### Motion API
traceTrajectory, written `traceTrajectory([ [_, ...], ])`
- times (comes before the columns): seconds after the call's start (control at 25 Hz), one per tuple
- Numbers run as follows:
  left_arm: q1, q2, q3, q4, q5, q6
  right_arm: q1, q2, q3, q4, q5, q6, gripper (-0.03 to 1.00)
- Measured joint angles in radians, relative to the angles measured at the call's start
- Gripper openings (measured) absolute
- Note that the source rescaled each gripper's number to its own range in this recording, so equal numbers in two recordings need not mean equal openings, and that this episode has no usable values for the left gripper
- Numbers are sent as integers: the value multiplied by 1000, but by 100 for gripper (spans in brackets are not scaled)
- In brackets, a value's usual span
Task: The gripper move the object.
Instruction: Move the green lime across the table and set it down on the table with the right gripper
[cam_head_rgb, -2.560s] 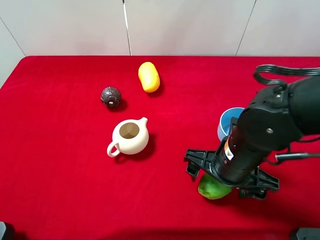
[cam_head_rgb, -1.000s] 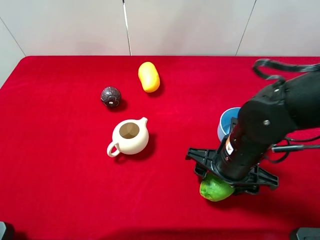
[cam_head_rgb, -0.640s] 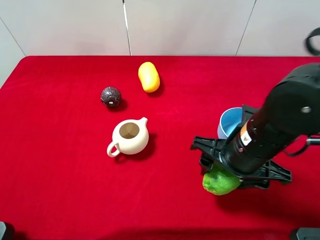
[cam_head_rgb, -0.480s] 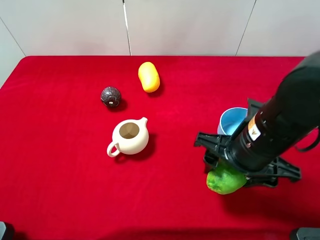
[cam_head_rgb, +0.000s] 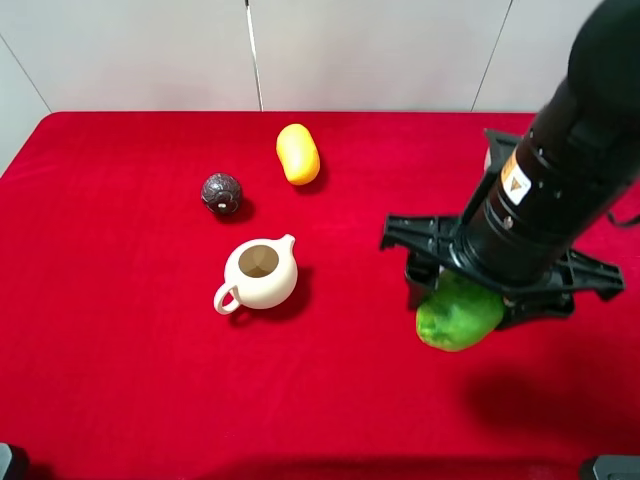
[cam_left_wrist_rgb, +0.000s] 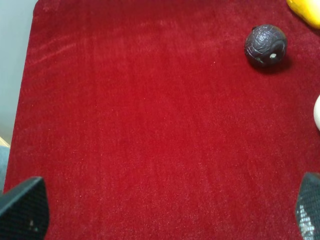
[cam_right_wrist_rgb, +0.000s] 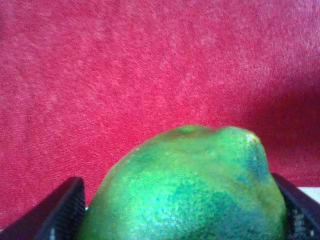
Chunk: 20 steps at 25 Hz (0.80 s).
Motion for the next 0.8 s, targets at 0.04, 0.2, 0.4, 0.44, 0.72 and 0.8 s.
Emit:
traceTrajectory([
  [0.04, 0, 0, 0, 0, 0, 0, 0, 0, -17, -13, 10, -5, 3],
  [0.2, 0, 0, 0, 0, 0, 0, -4, 1, -81, -62, 76, -29, 3],
  [0.4, 0, 0, 0, 0, 0, 0, -60, 1, -148, -62, 128, -118, 3],
  [0.44, 0, 0, 0, 0, 0, 0, -74, 2, -161, -62, 133, -138, 3],
  [0.72, 0, 0, 0, 0, 0, 0, -140, 87, -293, -71, 201, -319, 3],
  [0.8, 0, 0, 0, 0, 0, 0, -151, 122, -338, -78, 203, -361, 3],
])
